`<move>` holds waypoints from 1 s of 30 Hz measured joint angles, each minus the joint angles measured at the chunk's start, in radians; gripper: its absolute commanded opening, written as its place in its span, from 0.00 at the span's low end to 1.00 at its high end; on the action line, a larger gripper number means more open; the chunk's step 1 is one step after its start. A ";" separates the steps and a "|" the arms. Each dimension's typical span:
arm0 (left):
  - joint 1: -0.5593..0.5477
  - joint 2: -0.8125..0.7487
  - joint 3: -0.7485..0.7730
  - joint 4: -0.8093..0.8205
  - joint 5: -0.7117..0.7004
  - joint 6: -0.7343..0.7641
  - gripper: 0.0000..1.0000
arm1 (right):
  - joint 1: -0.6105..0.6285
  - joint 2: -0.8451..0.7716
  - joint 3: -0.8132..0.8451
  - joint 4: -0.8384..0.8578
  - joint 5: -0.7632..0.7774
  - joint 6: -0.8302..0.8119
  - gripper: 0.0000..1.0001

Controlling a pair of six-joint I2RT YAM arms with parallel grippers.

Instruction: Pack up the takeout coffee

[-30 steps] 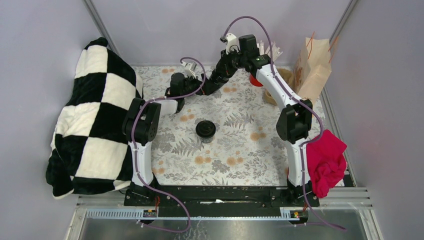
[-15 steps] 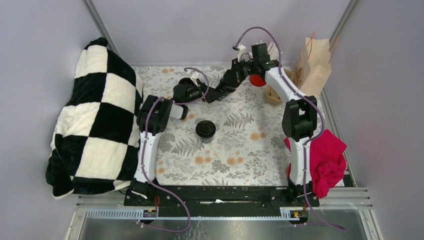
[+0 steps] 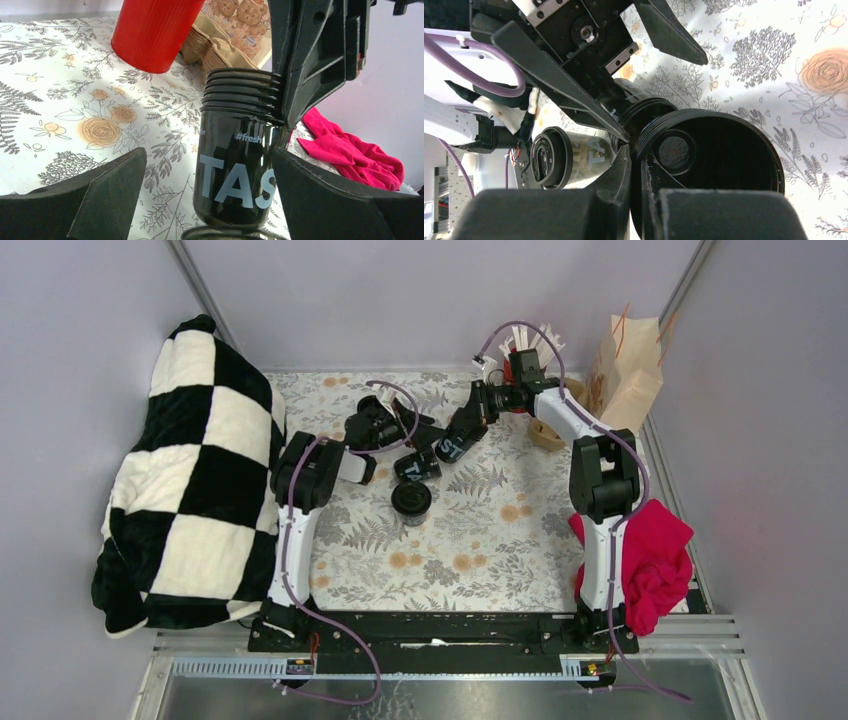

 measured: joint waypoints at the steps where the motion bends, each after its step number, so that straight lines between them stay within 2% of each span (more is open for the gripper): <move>1: -0.002 -0.011 -0.015 -0.001 -0.008 0.003 0.97 | 0.000 -0.008 -0.025 0.025 0.001 0.021 0.01; 4: -0.005 -0.066 -0.048 -0.093 -0.066 0.039 0.97 | 0.000 -0.043 -0.110 0.108 0.014 0.089 0.00; 10: -0.010 -0.323 -0.045 -0.614 -0.353 0.121 0.98 | 0.000 -0.090 -0.277 0.373 0.043 0.311 0.00; 11: -0.009 -0.402 -0.046 -0.721 -0.432 0.119 0.96 | 0.000 -0.091 -0.304 0.425 0.044 0.356 0.00; 15: -0.008 -0.562 -0.047 -0.958 -0.576 0.098 0.88 | 0.000 -0.096 -0.411 0.615 0.045 0.522 0.00; 18: -0.008 -0.650 -0.066 -1.120 -0.632 0.088 0.77 | 0.000 -0.102 -0.497 0.742 0.044 0.645 0.00; 21: -0.002 -0.719 -0.153 -1.225 -0.661 0.076 0.68 | 0.000 -0.102 -0.562 0.863 0.042 0.756 0.00; 23: 0.005 -0.737 -0.208 -1.287 -0.665 0.063 0.67 | 0.000 -0.102 -0.585 0.916 0.042 0.810 0.00; 26: 0.024 -0.731 -0.260 -1.378 -0.659 0.038 0.57 | 0.000 -0.102 -0.592 0.974 0.042 0.863 0.00; 30: 0.050 -0.721 -0.301 -1.421 -0.642 -0.004 0.57 | 0.000 -0.102 -0.592 1.020 0.042 0.899 0.00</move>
